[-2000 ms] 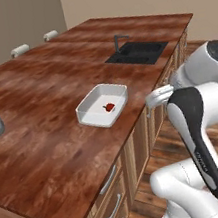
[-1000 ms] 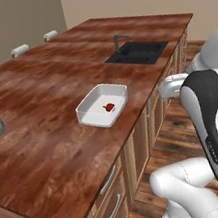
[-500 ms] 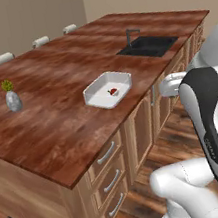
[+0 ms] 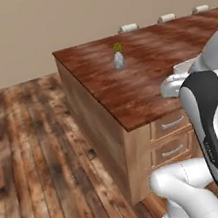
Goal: Take the bell pepper and mushroom out of the freezer and place them in the tupperware container on the counter. Then put the tupperware containing the vegetables back in the freezer.
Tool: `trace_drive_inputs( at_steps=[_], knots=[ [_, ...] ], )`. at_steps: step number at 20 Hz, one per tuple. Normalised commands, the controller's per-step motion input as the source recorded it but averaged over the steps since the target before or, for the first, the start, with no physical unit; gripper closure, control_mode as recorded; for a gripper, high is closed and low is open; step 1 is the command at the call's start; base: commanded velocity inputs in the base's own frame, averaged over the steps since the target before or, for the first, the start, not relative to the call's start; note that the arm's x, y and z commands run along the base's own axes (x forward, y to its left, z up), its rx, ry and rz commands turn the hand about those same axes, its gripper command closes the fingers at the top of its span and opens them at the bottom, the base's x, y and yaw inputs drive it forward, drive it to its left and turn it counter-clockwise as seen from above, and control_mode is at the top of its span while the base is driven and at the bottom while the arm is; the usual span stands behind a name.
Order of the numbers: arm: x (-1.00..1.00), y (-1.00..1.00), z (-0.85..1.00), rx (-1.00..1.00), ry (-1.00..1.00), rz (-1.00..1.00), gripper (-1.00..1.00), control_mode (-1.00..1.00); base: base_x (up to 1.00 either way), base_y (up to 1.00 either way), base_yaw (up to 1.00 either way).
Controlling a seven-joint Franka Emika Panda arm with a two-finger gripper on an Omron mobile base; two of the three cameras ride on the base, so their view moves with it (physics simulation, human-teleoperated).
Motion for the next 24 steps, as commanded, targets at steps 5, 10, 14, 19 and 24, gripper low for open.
trace_drive_inputs(
  at_steps=[5, 10, 14, 19, 24],
  knots=[
    [0.00, 0.00, 0.00, 0.00, 0.00, 0.00, -1.00, 1.00, -0.12, 0.78, 0.83],
    [0.00, 0.00, 0.00, 0.00, 0.00, 0.00, -1.00, 1.00, 0.88, 0.52, 0.03],
    [0.00, 0.00, 0.00, 0.00, 0.00, 0.00, -1.00, 1.00, 0.86, 0.56, 0.04],
    [0.00, 0.00, 0.00, 0.00, 0.00, 0.00, -1.00, 1.00, 1.00, 0.00, 0.26],
    [0.00, 0.00, 0.00, 0.00, 0.00, 0.00, -1.00, 1.00, 1.00, -0.25, 0.24]
  ],
)
